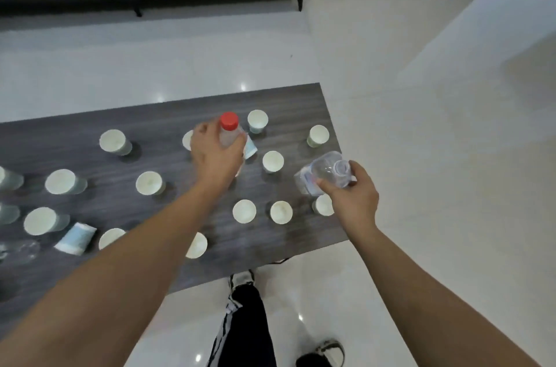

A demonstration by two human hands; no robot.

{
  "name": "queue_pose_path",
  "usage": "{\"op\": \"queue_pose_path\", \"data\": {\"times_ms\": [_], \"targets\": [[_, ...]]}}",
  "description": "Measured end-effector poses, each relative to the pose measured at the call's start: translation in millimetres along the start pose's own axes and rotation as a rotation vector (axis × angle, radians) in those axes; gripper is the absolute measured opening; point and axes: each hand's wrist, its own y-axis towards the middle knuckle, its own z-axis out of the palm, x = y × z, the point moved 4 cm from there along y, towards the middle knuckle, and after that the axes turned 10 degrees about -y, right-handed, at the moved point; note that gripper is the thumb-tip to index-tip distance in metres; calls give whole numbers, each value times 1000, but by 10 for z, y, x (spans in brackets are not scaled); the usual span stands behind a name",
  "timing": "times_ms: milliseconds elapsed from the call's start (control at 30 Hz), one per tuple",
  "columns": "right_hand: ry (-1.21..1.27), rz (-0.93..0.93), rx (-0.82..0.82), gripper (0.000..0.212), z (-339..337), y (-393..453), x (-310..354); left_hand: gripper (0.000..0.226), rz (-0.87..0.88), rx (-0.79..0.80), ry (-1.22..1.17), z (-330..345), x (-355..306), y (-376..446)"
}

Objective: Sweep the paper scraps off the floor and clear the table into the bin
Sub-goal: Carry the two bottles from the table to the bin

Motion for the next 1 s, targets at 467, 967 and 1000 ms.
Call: {"op": "queue_pose_path", "data": {"times_ms": [467,967,1000], "targets": [[311,-114,-567,47,-4168,-596,-251,39,595,537,-138,1694,-4189,-2118],[293,103,-1194,74,-7983,-2969,-2963,30,950,1123,-395,3774,-6384,-7001],[298,130,-1218,75,-8128,-3096,-3156,31,959,1170,-396,3896,-6418,-7267]]}}
